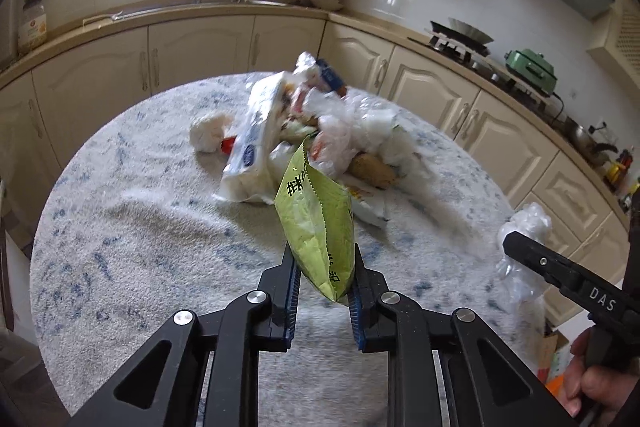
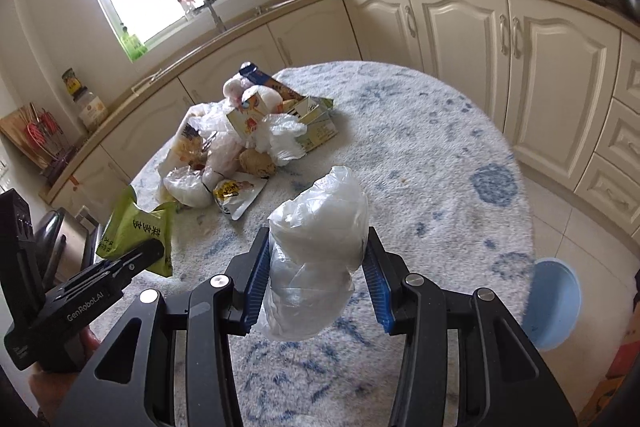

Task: Collect trash
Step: 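Carry both items to the blue bin and open both tools to drop them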

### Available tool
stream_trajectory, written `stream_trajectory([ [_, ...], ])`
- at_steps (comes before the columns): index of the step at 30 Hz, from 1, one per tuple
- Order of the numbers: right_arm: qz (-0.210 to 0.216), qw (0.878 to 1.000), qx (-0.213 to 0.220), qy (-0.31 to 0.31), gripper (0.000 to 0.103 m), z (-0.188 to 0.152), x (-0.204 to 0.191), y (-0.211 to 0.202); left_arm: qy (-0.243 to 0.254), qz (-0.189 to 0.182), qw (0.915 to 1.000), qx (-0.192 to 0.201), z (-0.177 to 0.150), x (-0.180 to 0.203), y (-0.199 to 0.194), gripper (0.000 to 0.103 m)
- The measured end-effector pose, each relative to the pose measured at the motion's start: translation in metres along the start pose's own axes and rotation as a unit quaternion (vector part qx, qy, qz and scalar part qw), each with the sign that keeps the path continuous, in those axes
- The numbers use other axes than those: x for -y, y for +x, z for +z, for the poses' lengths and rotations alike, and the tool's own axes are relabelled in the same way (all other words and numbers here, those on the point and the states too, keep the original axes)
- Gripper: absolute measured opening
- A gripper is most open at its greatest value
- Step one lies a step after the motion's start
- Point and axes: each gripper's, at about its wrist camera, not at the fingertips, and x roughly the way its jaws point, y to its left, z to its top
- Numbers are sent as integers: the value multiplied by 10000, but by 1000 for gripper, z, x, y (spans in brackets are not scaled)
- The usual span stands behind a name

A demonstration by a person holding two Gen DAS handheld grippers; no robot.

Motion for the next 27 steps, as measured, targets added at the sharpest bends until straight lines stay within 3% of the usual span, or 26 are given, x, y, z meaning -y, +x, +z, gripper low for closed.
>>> stream_trajectory([
  [8, -101, 9986, 454, 234, 45, 8, 38, -47, 554, -486, 9970, 255, 7, 65, -23, 17],
  [15, -775, 9901, 912, 727, 45, 11, 122, -105, 1298, -1341, 9824, 97, 4, 169, -8, 17],
  [21, -1536, 9739, 881, 1422, 45, -10, 220, -131, 1921, -1834, 9627, -522, -15, 258, 46, 18],
  [27, -1881, 9558, 443, 2214, 45, -46, 318, -113, 2323, -2016, 9393, -1522, -53, 340, 138, 18],
])
